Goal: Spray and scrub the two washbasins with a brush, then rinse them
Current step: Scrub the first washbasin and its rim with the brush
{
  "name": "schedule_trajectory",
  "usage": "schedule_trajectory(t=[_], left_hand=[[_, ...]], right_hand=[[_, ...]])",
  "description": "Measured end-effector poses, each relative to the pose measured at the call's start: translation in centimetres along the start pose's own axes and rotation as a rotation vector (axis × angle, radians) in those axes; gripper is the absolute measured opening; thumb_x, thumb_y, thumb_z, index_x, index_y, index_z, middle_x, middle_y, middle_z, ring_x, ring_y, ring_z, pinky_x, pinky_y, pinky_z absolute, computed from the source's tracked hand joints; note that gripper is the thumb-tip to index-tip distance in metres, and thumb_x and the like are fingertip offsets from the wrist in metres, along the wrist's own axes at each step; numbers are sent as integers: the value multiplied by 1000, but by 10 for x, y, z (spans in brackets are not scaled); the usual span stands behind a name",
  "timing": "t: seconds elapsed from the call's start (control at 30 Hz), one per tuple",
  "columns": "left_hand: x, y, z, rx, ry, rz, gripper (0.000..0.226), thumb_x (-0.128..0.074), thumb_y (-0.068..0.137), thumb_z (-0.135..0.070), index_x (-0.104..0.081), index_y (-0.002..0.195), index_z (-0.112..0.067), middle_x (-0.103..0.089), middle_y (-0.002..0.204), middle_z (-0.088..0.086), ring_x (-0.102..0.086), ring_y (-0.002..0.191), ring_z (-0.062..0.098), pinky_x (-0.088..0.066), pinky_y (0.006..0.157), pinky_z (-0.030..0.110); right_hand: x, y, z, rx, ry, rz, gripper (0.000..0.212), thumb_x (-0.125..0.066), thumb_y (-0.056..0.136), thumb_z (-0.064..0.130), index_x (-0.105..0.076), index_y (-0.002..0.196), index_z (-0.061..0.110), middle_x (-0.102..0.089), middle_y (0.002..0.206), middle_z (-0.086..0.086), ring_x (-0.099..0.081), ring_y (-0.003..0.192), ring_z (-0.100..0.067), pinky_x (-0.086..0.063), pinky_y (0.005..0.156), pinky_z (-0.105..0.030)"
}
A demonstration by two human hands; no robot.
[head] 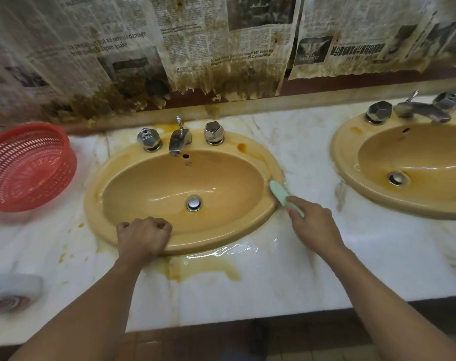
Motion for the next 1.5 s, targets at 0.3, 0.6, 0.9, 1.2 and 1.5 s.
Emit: schedule_trajectory(t=[0.3,0.6,0.9,1.2,1.5], left_hand=[[-2,0,1,18,48,-32,36,-38,95,-48,-73,98,-49,-73,108,-11,-59,109,17,-28,108,47],[-7,-10,6,-13,-91,-332,37,-40,94,-43,-74,79,-39,-75,99,-12,-61,108,18,-20,114,58],[-18,-17,9,-553,56,-476,41,-41,94,-48,-74,80,-28,-68,79,-9,-63,73,24,-44,81,40],[-18,-15,12,-524,-26,-551,38,-48,92,-48,-75,75,-26,-67,75,-10,-61,69,24,-43,77,37],[-15,-16,12,-487,-17,-547,38,-49,90,-47,-76,72,-27,-68,73,-8,-64,73,24,-44,99,53]], right_hand=[[-93,-91,86,281,-95,278,46,-39,105,44,-37,151,46,-68,112,-9,-60,107,-30,-48,82,-38],[-2,36,26,-39,115,10,38,-49,100,38,-61,136,39,-68,127,-6,-59,112,-32,-53,88,-40],[-3,84,60,-117,247,-17,41,-52,92,35,-67,130,34,-67,127,-7,-63,109,-33,-58,89,-47],[-9,43,40,-171,291,-4,36,-53,97,37,-68,130,36,-66,127,-4,-64,103,-30,-59,85,-45],[-5,74,62,-230,435,-100,39,-52,92,37,-68,128,35,-69,124,-4,-65,108,-34,-58,90,-52]])
Point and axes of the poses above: each hand's wrist, its own y-axis towards the middle knuckle, its own x-axis out of the back of the hand, z = x × y, the point moved 5 cm from there along y, towards the middle knuckle
